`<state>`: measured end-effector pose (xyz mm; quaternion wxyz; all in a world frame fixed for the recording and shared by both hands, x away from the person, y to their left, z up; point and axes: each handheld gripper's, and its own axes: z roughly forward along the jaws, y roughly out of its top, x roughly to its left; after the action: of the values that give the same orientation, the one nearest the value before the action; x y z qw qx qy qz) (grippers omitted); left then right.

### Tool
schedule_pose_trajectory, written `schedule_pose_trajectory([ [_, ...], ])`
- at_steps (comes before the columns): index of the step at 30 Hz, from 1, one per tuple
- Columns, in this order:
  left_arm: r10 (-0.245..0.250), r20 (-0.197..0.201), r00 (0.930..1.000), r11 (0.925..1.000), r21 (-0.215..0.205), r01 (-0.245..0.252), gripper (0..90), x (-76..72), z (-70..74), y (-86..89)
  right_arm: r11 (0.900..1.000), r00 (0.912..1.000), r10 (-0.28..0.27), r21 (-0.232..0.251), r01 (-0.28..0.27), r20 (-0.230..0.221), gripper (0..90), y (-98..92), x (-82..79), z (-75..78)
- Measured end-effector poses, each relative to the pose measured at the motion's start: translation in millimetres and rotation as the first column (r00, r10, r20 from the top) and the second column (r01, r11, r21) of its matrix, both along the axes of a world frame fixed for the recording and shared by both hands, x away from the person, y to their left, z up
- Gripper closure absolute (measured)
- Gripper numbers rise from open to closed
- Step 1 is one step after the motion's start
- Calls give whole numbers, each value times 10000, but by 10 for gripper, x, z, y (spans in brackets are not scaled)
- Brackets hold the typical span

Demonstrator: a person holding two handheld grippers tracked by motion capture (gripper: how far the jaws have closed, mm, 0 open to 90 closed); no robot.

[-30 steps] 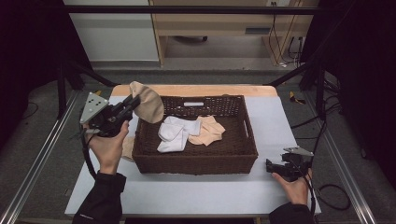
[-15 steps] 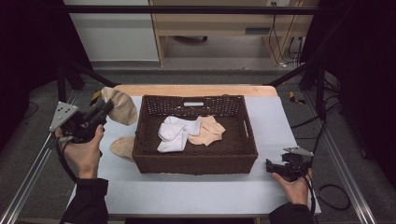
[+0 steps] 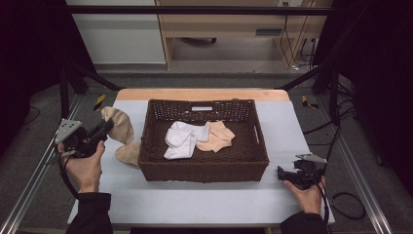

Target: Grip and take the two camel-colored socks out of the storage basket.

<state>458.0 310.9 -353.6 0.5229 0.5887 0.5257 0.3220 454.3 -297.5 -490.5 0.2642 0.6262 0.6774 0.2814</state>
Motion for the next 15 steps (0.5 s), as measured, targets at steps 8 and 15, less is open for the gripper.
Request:
schedule_pose_trajectory([
  [8, 204, -1251, 9919, 9992, 369, -159, 798, 77, -360, -31, 10000, 10000, 0, 4, 0, -7, 10, 0, 0, 1],
  [15, 12, -2309, 9730, 9987, 496, 106, 794, 198, -653, -55, 10000, 10000, 1, 5, -1, -5, 10, 0, 0, 1],
])
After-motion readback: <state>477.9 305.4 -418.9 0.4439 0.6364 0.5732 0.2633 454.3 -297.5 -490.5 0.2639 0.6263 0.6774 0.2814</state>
